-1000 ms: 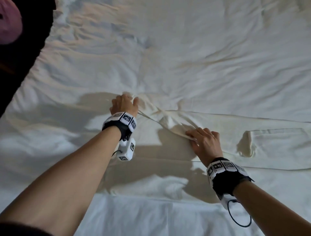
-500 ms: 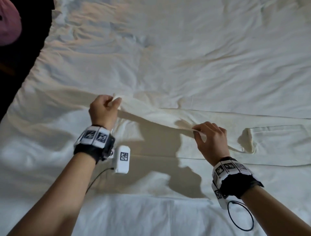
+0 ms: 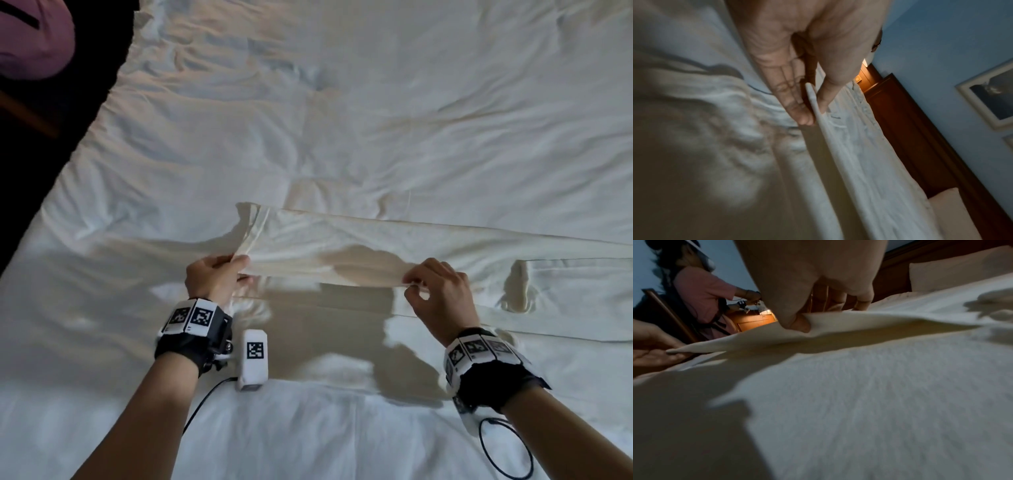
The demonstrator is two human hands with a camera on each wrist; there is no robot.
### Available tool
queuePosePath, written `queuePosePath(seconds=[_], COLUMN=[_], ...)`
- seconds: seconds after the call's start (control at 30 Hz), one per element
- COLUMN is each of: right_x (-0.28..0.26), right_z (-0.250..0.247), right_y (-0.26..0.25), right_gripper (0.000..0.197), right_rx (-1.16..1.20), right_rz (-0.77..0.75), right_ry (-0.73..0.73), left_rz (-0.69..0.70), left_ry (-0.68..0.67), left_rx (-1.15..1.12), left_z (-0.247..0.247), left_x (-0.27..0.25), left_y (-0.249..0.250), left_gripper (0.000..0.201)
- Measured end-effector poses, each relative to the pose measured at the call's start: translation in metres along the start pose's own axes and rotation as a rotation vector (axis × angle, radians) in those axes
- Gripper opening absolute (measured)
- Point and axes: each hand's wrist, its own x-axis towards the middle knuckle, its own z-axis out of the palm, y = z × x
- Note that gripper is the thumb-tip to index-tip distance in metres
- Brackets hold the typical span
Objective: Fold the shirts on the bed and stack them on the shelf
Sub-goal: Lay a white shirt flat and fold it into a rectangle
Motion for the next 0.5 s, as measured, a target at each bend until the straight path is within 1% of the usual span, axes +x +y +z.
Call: queuePosePath(seconds=[0.1,0.17,0.27,0.3,0.33,0.37,0.4,0.43,0.47,0.5], right_x=[-0.004,-0.005,-0.006,-0.008,-0.010,-0.012,-0.014,-0.016,-0.019,-0.021], right_z=[0.003,0.003,0.000,0.000,0.001,0.002,0.003,0.004,0.007,0.010], right_y=[0.000,0.000,-0.002,-0.003,-0.004,-0.004,-0.004,-0.003,-0.001,0.001], right_gripper=[0.013,0.014,0.023,0.027,0.035,0.048,0.065,0.081,0.091,0.093], right_rx=[-0.012,-0.011,-0.021,-0.052,-0.097,-0.139,-0.168,-0.184,-0.192,-0.196], right_rz=[-0.004,-0.001,0.034,0.041,0.051,0.063,0.086,0.115,0.134,0.133], right_ry=[-0.068,-0.087,-0.090,-0.117,-0.154,-0.200,-0.256,-0.321,-0.386,-0.432], left_rz=[-0.045,-0.069,-0.028,0.017,0.128,0.307,0.527,0.732,0.873,0.957], left_ry=[-0.018,-0.025,-0.031,-0.019,0.012,0.071,0.132,0.126,0.038,-0.118], left_rx=[0.045,0.034,0.065,0.126,0.290,0.546,0.781,0.905,0.956,0.991], left_z=[-0.004,-0.006,-0.007,-0.006,-0.004,0.002,0.011,0.026,0.047,0.072], left_x=[0.002,0.001,-0.003,-0.006,-0.009,-0.014,-0.021,-0.032,-0.047,-0.063], left_y=[-0.011,-0.013,-0.014,-0.015,-0.015,-0.016,-0.018,-0.020,-0.021,-0.024], left_gripper=[0.013,0.019,0.024,0.025,0.028,0.036,0.047,0.058,0.066,0.071])
